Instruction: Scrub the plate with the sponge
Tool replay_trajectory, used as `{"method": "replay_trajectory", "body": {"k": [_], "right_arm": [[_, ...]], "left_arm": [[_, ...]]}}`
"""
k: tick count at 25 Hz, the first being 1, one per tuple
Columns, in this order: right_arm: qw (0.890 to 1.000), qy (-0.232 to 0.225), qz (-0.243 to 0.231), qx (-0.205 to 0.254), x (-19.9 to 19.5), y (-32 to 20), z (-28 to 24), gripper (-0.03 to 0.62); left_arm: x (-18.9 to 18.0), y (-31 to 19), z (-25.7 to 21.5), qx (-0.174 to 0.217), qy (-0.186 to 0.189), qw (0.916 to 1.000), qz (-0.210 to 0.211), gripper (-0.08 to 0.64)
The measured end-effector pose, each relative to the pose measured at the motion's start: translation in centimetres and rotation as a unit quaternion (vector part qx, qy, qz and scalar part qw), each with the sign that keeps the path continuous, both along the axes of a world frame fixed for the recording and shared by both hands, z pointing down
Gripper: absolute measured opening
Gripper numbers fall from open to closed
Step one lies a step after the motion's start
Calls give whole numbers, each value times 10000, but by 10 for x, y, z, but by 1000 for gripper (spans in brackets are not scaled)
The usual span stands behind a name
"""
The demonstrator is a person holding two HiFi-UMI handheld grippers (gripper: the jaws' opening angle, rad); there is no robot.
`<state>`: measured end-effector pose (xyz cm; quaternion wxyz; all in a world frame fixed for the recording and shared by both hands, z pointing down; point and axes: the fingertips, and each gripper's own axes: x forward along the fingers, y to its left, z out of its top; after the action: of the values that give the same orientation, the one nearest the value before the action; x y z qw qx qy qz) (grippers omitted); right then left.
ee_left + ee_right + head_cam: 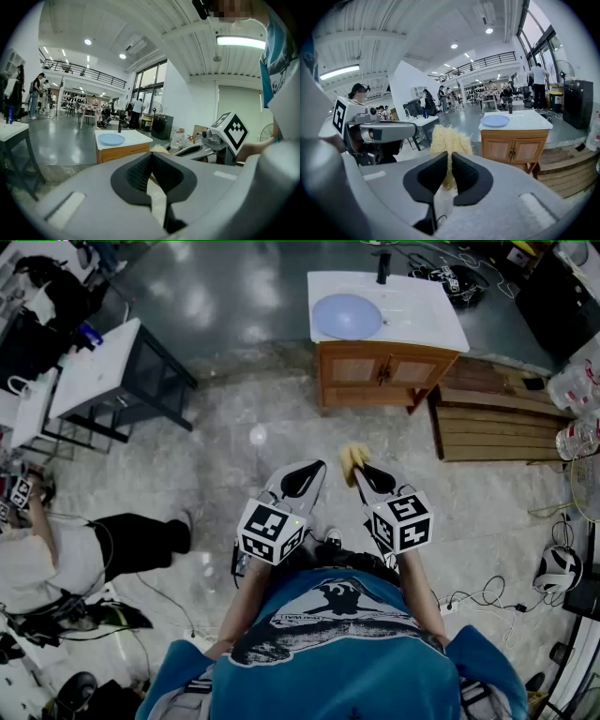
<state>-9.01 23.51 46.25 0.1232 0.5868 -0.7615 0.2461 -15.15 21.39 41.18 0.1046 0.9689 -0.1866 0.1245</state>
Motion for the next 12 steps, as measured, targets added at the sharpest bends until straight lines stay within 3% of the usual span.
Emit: {"method": "replay_trajectory", "body": {"k": [6,12], "right_arm": [[10000,25,11,49,11,0,1,26],[9993,-268,182,195,19,2,-2,29]], "left_arm": [[13,6,1,31,-31,10000,65,15],[15,12,-2,34,-23,10000,61,15]]}}
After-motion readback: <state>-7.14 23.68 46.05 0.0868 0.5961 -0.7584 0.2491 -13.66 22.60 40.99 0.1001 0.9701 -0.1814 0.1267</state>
